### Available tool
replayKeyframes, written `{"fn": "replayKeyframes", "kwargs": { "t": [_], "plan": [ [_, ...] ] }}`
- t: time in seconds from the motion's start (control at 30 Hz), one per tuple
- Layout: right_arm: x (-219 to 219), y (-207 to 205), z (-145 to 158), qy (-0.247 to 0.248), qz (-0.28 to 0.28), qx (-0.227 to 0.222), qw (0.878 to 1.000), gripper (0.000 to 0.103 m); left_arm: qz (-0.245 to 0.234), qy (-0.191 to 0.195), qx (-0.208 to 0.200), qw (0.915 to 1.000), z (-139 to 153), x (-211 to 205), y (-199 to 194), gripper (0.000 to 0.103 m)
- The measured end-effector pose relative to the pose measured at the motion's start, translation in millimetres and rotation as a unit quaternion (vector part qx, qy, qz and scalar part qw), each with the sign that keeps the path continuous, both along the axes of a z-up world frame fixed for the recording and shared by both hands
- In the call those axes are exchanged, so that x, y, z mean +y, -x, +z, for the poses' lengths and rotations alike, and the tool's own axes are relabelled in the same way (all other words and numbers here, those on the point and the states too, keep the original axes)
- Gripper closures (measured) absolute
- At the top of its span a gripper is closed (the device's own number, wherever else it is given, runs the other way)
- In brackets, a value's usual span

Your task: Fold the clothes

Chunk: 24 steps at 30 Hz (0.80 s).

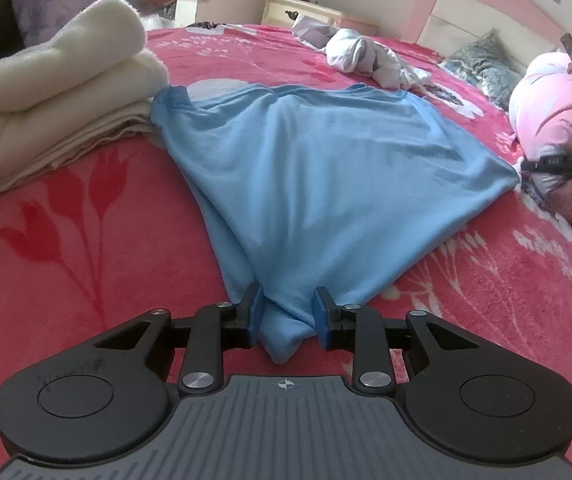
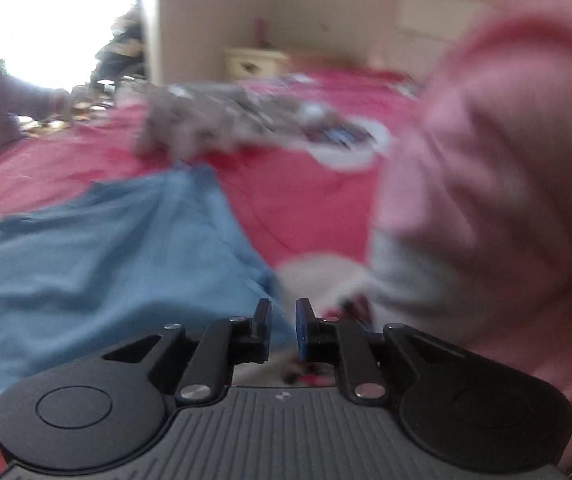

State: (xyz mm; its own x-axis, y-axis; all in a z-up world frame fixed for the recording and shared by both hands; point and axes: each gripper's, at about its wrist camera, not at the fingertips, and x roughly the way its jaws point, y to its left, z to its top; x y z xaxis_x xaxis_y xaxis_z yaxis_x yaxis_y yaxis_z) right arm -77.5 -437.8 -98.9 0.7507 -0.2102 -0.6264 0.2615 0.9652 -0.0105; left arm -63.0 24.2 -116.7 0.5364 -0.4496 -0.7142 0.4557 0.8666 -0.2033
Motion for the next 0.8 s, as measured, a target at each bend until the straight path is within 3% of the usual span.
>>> {"fn": "replayKeyframes", "kwargs": {
  "t": [0.13, 0.23, 0.27, 0.33, 0.4, 0.47, 0.53, 0.57, 0.6, 0.7, 0.8],
  "plan": [
    [12, -33, -5, 0.000, 0.045, 0.011, 0.999, 0.089, -0.001, -0.002, -0.008, 1.0000, 3, -2, 0, 0.075],
    [-8, -59, -31, 0.020, -0.018, 0.084, 0.996, 0.090, -0.003, -0.004, -0.012, 0.9999, -1, -1, -1, 0.075],
    [-17, -61, -35, 0.020, -0.040, 0.094, 0.995, 0.086, -0.003, -0.002, -0.013, 0.9999, -1, -1, -1, 0.074],
    [-20, -61, -25, 0.026, -0.046, 0.089, 0.995, 0.087, -0.001, 0.001, -0.013, 0.9999, 0, -1, -1, 0.074],
    [-5, -61, -6, 0.058, -0.008, 0.062, 0.996, 0.087, 0.000, 0.006, -0.013, 0.9999, 3, 0, -3, 0.074],
    [3, -69, 6, 0.044, 0.022, 0.042, 0.998, 0.086, 0.002, 0.009, -0.017, 0.9998, 6, 2, -4, 0.074],
    [8, -88, 7, 0.029, 0.053, 0.039, 0.997, 0.078, 0.005, 0.008, -0.023, 0.9997, 8, 3, -6, 0.073],
    [10, -98, 4, 0.021, 0.067, 0.043, 0.997, 0.066, 0.008, 0.008, -0.025, 0.9996, 9, 4, -7, 0.072],
    [12, -108, 1, 0.013, 0.082, 0.052, 0.995, 0.060, 0.012, 0.010, -0.026, 0.9996, 10, 5, -9, 0.072],
    [10, -139, -11, 0.019, 0.089, 0.073, 0.993, 0.060, 0.019, 0.014, -0.029, 0.9993, 10, 9, -12, 0.072],
    [-4, -159, -16, -0.027, 0.090, 0.084, 0.992, 0.065, 0.021, 0.015, -0.035, 0.9991, 8, 9, -17, 0.072]
  ]
}}
